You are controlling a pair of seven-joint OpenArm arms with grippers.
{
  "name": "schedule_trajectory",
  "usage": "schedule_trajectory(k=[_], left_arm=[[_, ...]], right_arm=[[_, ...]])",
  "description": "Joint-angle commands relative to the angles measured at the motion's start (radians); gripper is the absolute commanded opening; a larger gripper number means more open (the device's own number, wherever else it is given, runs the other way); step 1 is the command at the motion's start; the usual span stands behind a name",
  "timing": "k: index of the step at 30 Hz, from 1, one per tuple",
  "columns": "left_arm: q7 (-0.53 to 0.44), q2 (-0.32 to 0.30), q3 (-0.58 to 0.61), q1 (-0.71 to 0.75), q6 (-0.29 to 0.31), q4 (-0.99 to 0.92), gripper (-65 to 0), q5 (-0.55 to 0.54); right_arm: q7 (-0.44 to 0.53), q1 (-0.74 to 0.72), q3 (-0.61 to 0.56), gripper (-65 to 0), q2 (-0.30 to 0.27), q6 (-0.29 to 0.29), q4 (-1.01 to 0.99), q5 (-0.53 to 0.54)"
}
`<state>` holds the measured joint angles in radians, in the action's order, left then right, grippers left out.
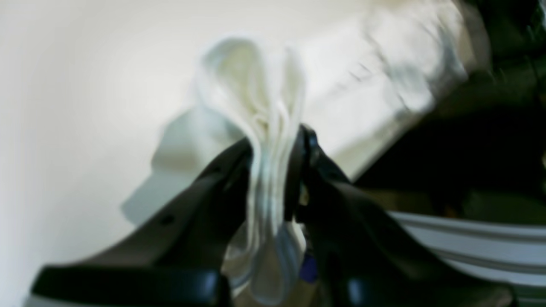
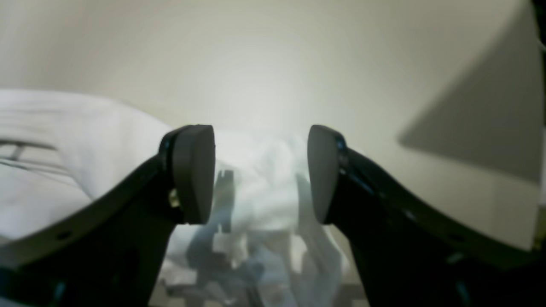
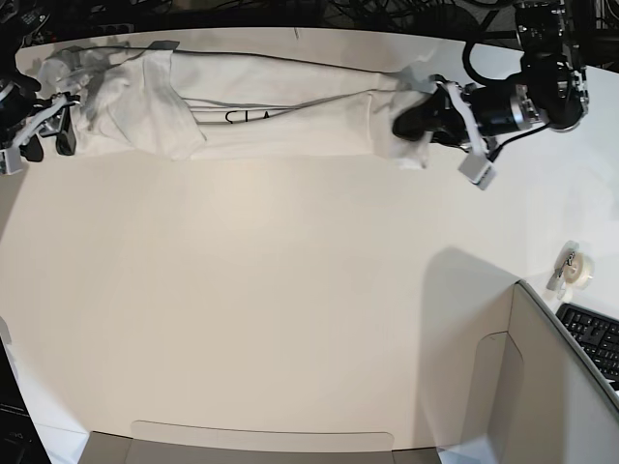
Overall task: Layout the t-shirt on the table in an organized manner, then fold the t-shirt properly
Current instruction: 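Carry the strip end with the left gripper toward the right gripper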
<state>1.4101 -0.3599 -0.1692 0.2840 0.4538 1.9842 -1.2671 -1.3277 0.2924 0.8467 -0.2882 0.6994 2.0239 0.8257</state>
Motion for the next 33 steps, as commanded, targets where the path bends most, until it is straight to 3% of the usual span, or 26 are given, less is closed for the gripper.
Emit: schedule_trajectory(k=[1, 6, 11, 21, 33], left_arm=[[-0.014, -0.003, 0.035, -0.010, 0.003, 0.022, -65.0, -0.026], [-0.014, 0.054, 0.265, -0.048, 0.003, 0.020, -65.0, -0.019], [-0.014, 0.114, 0.383, -0.136, 0.001, 0.017, -65.0, -0.015], [-0.014, 0.220, 0.440, -0.231, 0.001, -0.053, -65.0, -0.013], [-0.014, 0.226, 0.460, -0.269, 0.001, -0.104, -65.0, 0.016]], right_arm=[[0.018, 0.006, 0.039, -30.8, -0.023, -0.001, 0.014, 0.014], [0.018, 0.060, 0.164, -30.8, -0.024, -0.001, 0.014, 0.014], [0.018, 0.095, 0.222, -30.8, -0.024, -0.001, 0.014, 0.014], [0.018, 0.143, 0.247, -30.8, -0.018, -0.001, 0.013, 0.014], [0.018, 0.143, 0.236, -30.8, -0.013, -0.001, 0.011, 0.014]])
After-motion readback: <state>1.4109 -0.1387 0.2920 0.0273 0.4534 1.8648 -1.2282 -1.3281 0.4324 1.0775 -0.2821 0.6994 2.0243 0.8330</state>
